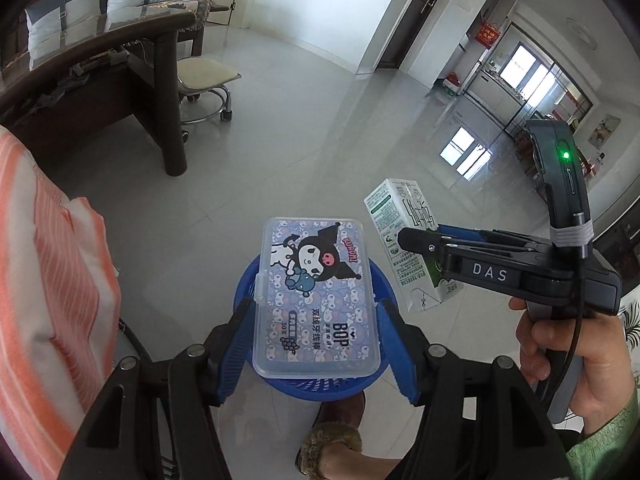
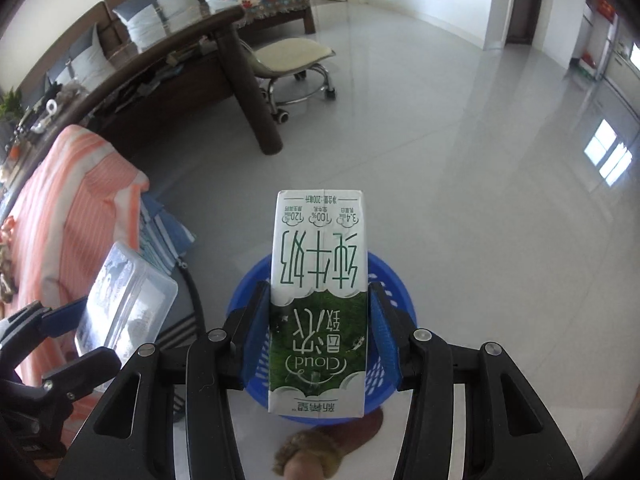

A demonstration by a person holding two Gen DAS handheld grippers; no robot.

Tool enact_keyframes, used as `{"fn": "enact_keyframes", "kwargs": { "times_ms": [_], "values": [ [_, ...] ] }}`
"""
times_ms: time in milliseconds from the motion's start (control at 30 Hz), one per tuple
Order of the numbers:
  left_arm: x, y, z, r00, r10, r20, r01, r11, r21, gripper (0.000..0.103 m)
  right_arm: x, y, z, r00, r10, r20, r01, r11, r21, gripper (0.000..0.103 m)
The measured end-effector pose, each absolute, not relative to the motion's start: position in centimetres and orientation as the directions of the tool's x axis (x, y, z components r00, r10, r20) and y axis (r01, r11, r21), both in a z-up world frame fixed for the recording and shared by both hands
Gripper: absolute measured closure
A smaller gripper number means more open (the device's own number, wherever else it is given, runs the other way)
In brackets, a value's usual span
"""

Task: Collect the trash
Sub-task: 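Open both tools to drop the box and carton into the wastebasket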

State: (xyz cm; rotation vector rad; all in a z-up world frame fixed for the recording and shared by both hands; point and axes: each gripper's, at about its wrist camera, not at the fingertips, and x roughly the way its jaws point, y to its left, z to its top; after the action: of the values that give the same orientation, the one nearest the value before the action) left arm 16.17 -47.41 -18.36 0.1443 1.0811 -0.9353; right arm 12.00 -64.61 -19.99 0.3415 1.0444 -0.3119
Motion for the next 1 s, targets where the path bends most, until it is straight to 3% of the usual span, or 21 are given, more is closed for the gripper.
{"fn": "enact_keyframes", "kwargs": {
  "times_ms": [233,267,333,467,600,767,1000],
  "values": [
    [16.2,-50.5,-20.8,0.112,-0.590,-0.800,0.722,0.601,-0.343,0.040,11.7,-67.5,-21.6,0.467,-0.039,-0.883,0.444,0.874,0.196,0.052],
    [16.5,-50.8,-21.3,0.109,-0.592,-0.799,0.721,0.600,-0.346,0.036,11.5,-67.7,-21.8,0.473,-0.030,-0.881,0.449,0.868,0.212,0.051],
    [16.6,-51.6,-21.9,0.115,-0.579,-0.807,0.716,0.612,-0.337,0.030,11.4,-68.4,-22.3,0.476,-0.017,-0.879,0.458,0.858,0.232,0.033],
    [16.7,-51.8,-21.7,0.132,-0.569,-0.812,0.709,0.626,-0.324,0.030,10.5,-69.5,-21.9,0.500,-0.035,-0.865,0.483,0.840,0.245,0.029],
    [16.0,-49.9,-19.8,0.196,-0.584,-0.788,0.723,0.628,-0.286,0.030,9.6,-69.5,-20.6,0.531,-0.090,-0.842,0.501,0.835,0.227,0.022],
    [15.0,-45.7,-17.3,0.263,-0.595,-0.759,0.715,0.649,-0.261,0.030,8.9,-67.8,-18.1,0.586,-0.151,-0.796,0.481,0.856,0.191,0.021],
    [12.8,-37.6,-14.2,0.349,-0.583,-0.734,0.688,0.691,-0.221,0.030,9.1,-62.0,-12.9,0.698,-0.233,-0.677,0.408,0.906,0.109,0.016]
  ]
}}
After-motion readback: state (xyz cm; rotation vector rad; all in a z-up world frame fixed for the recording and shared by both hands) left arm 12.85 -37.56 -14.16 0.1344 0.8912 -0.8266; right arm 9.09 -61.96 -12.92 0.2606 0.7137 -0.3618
